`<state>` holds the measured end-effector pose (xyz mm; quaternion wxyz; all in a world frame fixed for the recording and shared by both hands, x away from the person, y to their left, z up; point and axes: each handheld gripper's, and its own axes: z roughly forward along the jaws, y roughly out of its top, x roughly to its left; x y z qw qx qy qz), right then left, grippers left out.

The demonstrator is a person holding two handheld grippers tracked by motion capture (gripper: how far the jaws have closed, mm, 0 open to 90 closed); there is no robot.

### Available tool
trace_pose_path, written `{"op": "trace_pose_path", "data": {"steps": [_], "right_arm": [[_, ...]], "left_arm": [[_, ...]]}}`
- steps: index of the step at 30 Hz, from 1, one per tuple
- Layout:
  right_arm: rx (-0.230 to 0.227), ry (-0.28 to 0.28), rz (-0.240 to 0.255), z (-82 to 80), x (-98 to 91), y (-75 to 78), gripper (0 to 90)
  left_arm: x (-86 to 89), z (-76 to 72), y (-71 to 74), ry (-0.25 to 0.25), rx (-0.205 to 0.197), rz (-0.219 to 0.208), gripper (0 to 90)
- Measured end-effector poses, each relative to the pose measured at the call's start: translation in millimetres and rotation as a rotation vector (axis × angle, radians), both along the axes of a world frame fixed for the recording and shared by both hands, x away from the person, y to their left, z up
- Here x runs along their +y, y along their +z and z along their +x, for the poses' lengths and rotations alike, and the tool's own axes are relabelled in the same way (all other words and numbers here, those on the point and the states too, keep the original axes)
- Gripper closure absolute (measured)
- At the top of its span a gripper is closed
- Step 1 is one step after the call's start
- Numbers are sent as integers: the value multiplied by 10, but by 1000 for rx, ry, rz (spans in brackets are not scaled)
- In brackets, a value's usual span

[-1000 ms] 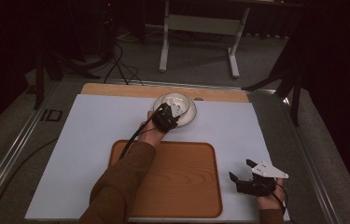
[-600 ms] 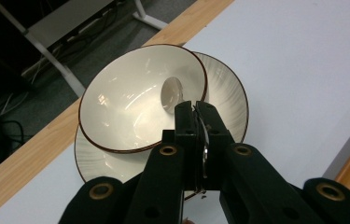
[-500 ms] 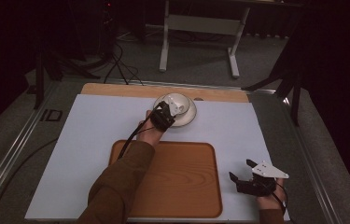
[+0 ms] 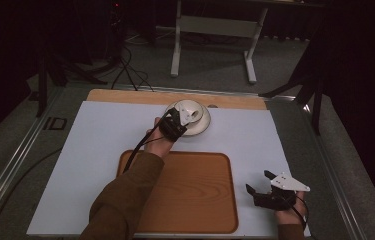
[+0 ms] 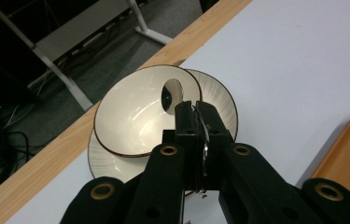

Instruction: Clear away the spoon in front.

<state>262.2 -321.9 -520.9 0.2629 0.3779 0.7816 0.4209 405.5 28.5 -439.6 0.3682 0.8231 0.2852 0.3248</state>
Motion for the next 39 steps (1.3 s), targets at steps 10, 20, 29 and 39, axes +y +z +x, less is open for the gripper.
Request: {"op": "trace_pose_path", "data": {"steps": [10,20,29,39], "right_arm": [[-2,-2,0,-1,3,1,142],[-5,-2,3,-3,-1,4,142],[-6,-5,4,-4,-6,7,142],[-7,-6,4,-4,-5,6,142]], "left_arm": [[132,-183,125,-10,-16,-20,891],[257,-405,246,-19,-36,-21,891],[407,-609,303,-7,-38,-52,891],[622,-837,225,18,-27,-60,891]]}}
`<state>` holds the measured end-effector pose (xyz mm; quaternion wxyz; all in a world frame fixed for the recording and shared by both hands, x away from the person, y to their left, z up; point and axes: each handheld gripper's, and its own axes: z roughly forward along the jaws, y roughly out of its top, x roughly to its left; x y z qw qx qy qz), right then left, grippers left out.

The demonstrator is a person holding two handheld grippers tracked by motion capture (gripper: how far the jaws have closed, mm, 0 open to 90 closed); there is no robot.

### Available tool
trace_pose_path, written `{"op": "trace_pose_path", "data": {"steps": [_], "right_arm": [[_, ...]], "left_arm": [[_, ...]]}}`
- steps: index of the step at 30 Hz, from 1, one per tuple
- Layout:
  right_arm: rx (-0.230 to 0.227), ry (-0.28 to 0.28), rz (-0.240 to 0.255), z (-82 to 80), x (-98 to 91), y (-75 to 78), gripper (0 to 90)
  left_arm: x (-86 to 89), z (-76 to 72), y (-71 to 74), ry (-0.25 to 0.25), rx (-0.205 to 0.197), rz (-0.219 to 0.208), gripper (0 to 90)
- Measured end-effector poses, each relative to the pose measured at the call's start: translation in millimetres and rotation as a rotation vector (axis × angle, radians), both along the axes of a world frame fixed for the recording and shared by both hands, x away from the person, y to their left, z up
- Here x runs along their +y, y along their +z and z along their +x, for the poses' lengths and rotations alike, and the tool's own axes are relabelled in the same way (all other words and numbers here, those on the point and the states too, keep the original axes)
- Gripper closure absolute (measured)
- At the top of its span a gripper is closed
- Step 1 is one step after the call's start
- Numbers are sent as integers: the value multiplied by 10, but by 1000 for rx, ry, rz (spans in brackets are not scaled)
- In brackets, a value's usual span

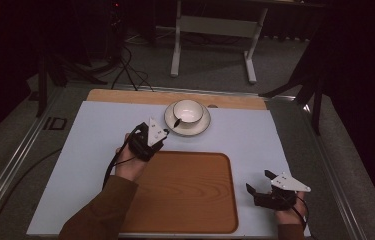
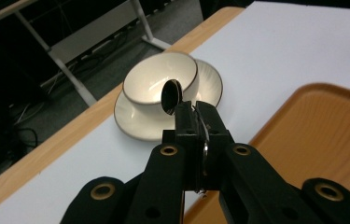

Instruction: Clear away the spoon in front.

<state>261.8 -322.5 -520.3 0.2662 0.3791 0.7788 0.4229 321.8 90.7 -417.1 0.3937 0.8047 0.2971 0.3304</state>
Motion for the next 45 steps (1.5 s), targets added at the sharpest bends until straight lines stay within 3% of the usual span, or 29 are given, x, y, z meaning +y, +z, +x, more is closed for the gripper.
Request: {"op": "trace_pose_path", "data": {"steps": [10,12,35,45], "right_arm": [[0,-2,0,0,0,-1,142],[0,-6,3,-3,-4,1,142],[1,-9,3,-2,-1,-5,142],[-1,-13,7,-1,-9,-3,141]], "left_arm": [[222,-152,-111,38,21,-20,891],[304,-237,-168,48,27,-20,891],[664,-541,-453,142,66,-78,891],[805,-683,-566,173,88,-59,891]]}}
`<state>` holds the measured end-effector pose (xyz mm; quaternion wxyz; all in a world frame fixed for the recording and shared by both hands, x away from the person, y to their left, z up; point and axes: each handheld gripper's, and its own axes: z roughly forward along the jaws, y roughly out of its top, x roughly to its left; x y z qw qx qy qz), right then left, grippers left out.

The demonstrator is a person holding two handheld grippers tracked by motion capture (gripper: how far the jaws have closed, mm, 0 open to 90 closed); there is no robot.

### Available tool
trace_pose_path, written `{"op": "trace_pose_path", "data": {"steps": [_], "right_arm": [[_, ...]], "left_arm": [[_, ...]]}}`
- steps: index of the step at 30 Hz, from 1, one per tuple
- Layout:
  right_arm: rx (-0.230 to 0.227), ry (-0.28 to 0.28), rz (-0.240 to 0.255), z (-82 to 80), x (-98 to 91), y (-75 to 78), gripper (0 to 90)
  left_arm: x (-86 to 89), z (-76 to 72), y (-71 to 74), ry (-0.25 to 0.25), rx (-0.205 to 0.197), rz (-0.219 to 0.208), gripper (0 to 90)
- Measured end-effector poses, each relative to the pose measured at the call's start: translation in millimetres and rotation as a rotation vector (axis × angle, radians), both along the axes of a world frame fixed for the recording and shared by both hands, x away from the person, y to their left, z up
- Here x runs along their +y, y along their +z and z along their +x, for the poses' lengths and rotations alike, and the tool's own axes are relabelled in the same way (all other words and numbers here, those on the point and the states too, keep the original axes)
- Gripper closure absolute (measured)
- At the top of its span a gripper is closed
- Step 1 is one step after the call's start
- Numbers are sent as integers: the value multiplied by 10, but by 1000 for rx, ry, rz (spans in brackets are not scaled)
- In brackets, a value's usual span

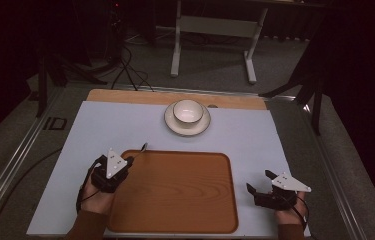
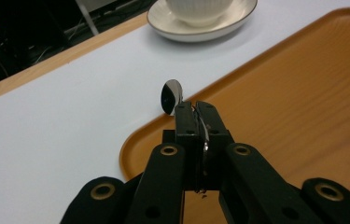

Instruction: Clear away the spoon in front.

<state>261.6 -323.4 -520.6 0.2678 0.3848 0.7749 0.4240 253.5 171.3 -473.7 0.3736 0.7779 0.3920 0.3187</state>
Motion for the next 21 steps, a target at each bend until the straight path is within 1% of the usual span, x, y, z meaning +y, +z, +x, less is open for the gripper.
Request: {"op": "trace_pose_path", "data": {"steps": [5,12,16,20,21], "right_arm": [[-2,2,-2,-3,2,2,141],[-2,0,-3,1,3,-1,141],[-1,1,-4,0,6,-1,141],[-1,0,-3,0,3,-2,141],[-1,0,-3,0,3,-2,141]], "left_arm": [[108,-112,-35,21,-3,27,891],[173,-198,-56,24,6,38,890],[191,-224,-79,17,18,58,890],[203,-258,-83,14,14,102,889],[203,-258,-83,14,14,102,888]]}}
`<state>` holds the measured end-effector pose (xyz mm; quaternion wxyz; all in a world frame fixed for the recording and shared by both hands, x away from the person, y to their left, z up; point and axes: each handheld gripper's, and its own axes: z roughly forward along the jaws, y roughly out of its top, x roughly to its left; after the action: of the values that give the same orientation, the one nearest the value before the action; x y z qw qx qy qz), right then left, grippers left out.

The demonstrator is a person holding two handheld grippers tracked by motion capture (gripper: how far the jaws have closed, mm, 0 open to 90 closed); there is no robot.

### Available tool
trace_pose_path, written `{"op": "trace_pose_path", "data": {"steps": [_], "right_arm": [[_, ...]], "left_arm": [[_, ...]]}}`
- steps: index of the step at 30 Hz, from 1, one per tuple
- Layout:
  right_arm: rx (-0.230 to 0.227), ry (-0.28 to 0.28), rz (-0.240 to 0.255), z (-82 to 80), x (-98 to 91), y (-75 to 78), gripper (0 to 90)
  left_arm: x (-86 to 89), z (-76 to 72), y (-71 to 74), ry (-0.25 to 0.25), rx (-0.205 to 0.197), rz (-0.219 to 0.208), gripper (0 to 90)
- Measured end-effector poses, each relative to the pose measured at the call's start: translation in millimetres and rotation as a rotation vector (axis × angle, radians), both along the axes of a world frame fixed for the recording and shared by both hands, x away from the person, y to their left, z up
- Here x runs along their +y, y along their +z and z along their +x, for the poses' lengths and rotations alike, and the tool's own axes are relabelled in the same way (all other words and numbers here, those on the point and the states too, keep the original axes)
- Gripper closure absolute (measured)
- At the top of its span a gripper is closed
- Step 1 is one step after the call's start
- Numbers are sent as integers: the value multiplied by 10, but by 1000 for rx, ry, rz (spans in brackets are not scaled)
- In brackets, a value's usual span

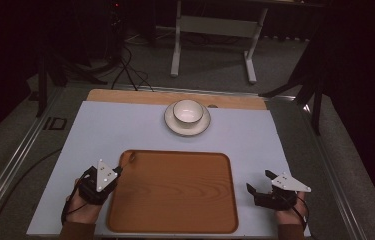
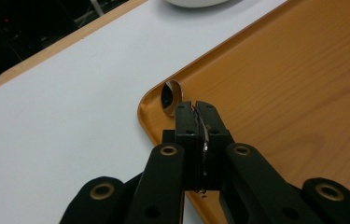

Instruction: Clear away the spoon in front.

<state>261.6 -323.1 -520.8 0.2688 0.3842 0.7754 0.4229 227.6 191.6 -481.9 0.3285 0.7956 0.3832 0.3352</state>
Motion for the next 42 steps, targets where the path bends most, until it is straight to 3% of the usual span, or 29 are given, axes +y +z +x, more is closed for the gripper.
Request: {"op": "trace_pose_path", "data": {"steps": [14,18,22,34,42], "right_arm": [[1,0,1,3,-1,-8,141],[3,1,1,1,1,-7,141],[2,1,1,-1,2,-8,141],[2,1,-3,-5,7,-7,141],[2,2,-3,-5,9,-8,141]], "left_arm": [[-7,-19,-16,12,7,0,872],[-12,-46,1,33,-21,14,882],[-9,-46,2,24,-16,2,878],[-80,-62,-46,-9,23,-53,731],[-118,-89,-86,-35,46,-86,692]]}}
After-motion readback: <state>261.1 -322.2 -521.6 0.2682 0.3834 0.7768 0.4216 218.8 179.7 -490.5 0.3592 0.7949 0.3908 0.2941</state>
